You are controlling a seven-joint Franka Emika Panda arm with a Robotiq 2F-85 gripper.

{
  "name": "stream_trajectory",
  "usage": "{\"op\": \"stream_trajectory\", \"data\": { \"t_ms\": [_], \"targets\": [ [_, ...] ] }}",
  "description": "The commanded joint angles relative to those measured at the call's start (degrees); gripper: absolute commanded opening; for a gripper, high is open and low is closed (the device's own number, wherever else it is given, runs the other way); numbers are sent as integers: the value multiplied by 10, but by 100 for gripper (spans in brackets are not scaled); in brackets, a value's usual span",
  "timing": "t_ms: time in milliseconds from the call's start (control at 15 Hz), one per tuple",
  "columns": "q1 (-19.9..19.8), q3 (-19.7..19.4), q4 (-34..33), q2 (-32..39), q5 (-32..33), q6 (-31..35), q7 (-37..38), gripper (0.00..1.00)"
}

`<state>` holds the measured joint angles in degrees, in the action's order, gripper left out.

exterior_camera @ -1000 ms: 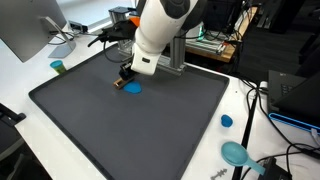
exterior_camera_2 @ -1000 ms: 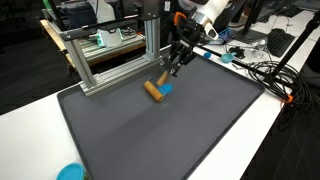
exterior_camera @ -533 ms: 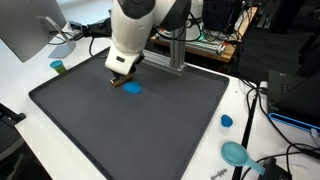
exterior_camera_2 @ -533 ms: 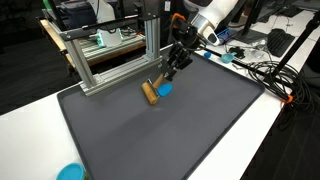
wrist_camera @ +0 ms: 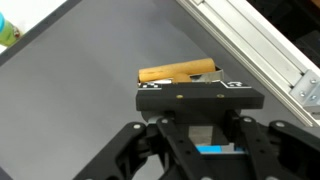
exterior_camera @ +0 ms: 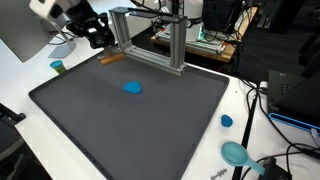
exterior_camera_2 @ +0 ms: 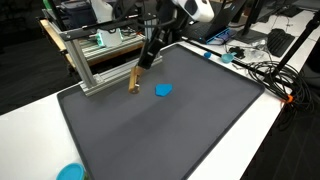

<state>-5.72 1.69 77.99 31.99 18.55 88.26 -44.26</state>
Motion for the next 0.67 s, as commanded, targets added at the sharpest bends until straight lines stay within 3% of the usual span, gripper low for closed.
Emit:
{"op": "stream_trajectory", "data": {
  "t_ms": [0, 333, 600],
  "targets": [
    [-39, -8, -15, -50, -88, -60, 7, 22],
    [-81, -17, 74, -159, -222, -39, 39, 22],
    [-72, -43, 184, -270, -271, 16, 116, 22]
  ]
}}
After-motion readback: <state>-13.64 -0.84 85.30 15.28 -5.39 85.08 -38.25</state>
